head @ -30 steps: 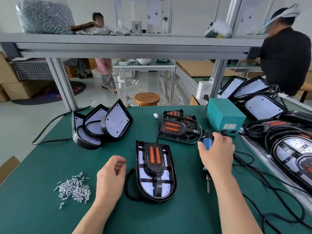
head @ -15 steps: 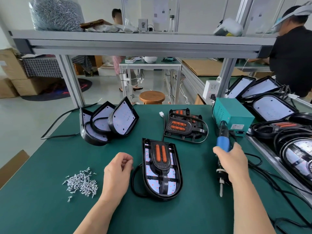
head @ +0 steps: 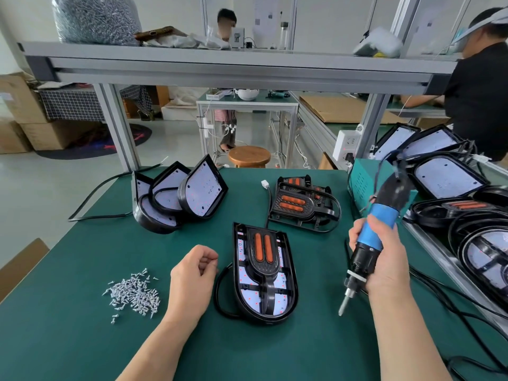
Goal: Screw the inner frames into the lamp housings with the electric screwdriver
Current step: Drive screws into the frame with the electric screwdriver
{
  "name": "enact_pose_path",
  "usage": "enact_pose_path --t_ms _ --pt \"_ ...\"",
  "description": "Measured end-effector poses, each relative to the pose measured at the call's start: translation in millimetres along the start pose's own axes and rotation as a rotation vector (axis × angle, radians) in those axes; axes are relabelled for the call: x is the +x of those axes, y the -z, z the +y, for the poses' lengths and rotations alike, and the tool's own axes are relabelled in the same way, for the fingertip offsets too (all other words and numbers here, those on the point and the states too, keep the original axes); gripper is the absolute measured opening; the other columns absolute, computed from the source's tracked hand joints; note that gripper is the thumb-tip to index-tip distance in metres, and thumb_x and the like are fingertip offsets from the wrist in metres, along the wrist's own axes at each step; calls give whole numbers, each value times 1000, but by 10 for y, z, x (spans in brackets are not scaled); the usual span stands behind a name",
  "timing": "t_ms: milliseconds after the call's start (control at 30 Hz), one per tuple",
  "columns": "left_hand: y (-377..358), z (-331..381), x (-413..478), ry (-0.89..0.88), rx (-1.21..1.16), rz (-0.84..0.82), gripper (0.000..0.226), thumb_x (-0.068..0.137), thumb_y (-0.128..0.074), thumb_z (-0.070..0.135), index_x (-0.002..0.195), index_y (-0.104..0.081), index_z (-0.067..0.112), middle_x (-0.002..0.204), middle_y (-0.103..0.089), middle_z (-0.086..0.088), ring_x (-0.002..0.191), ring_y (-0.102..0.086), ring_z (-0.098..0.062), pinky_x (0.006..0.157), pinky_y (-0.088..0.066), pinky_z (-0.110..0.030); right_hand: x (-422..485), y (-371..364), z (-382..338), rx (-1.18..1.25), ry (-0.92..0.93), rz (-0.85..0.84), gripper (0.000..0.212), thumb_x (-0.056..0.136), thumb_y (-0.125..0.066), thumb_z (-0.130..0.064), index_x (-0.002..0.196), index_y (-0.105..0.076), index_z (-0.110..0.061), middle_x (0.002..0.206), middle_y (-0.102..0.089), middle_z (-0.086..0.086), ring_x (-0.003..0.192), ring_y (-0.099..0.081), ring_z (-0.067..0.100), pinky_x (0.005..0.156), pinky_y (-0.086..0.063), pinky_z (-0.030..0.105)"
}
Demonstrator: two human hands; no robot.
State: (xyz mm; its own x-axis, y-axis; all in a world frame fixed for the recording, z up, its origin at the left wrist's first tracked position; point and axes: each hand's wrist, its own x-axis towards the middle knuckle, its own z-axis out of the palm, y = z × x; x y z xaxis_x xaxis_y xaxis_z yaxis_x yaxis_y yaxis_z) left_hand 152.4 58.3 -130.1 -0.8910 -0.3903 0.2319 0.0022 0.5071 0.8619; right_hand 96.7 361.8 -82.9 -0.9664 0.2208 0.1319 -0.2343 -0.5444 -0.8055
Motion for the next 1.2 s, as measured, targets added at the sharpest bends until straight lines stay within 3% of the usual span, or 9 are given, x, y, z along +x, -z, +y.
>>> enact_pose_path --t_ms 133,367,533,667,833,1000,1067,1133,1200 --pt "-4 11 -9 17 -2 -11 30 89 -67 -2 80 -65 27 76 -69 6 77 -68 -18 69 -44 -13 -36 -54 1 133 17 -30 48 91 -54 -17 139 -57 -14 69 -52 0 63 -46 14 62 -42 20" --pt "2 29 0 22 -14 4 29 91 -67 1 81 -65 28 77 -70 6 77 -68 -17 66 -43 -5 -64 -159 39 293 -8 31 22 93 -58 -24 112 -67 -16 74 -54 -3 64 -49 11 58 -37 20" --pt "22 2 -11 19 -1 15 28 90 -69 2 80 -66 28 76 -70 8 75 -64 -7 67 -43 -7 -33 -421 143 366 -87 385 16 93 -69 -30 94 -62 -16 64 -60 -7 54 -57 8 53 -47 20" --pt "51 31 -21 100 -110 55 33 87 -71 -2 75 -70 30 77 -72 8 73 -65 -6 77 -54 -24 19 -501 276 464 -205 623 20 93 -72 -26 87 -55 -17 51 -60 -9 43 -58 8 47 -50 17" --pt "150 279 -55 91 -196 117 36 83 -78 6 74 -73 41 85 -71 2 78 -63 -4 76 -52 -20 60 -496 409 408 -224 606 16 91 -74 -22 87 -58 -18 54 -64 -10 49 -63 5 45 -49 16" --pt "-47 764 -164 -141 -80 -65 38 81 -77 5 81 -73 43 90 -66 12 98 -58 3 79 -37 -1 91 -421 404 460 -213 584 15 87 -75 -18 88 -60 -18 59 -65 -7 50 -63 8 46 -51 19" --pt "-188 901 -199 -228 -3 -147 41 82 -72 1 91 -71 41 83 -67 16 103 -53 -2 82 -38 -9 104 -384 406 526 -192 590 15 89 -73 -18 87 -59 -16 58 -64 -6 49 -62 8 49 -51 19" --pt "-317 989 -216 -251 52 -202 41 83 -68 1 99 -70 39 79 -66 15 101 -49 -4 86 -40 -21 139 -342 401 591 -176 573 16 91 -72 -21 86 -58 -15 65 -63 -6 54 -61 9 61 -52 21" --pt "-411 1026 -232 -249 73 -228 41 84 -65 1 105 -70 36 76 -64 14 98 -47 -5 89 -39 -22 169 -290 404 626 -177 560 16 92 -70 -25 85 -57 -16 74 -60 -5 60 -57 11 73 -45 22"
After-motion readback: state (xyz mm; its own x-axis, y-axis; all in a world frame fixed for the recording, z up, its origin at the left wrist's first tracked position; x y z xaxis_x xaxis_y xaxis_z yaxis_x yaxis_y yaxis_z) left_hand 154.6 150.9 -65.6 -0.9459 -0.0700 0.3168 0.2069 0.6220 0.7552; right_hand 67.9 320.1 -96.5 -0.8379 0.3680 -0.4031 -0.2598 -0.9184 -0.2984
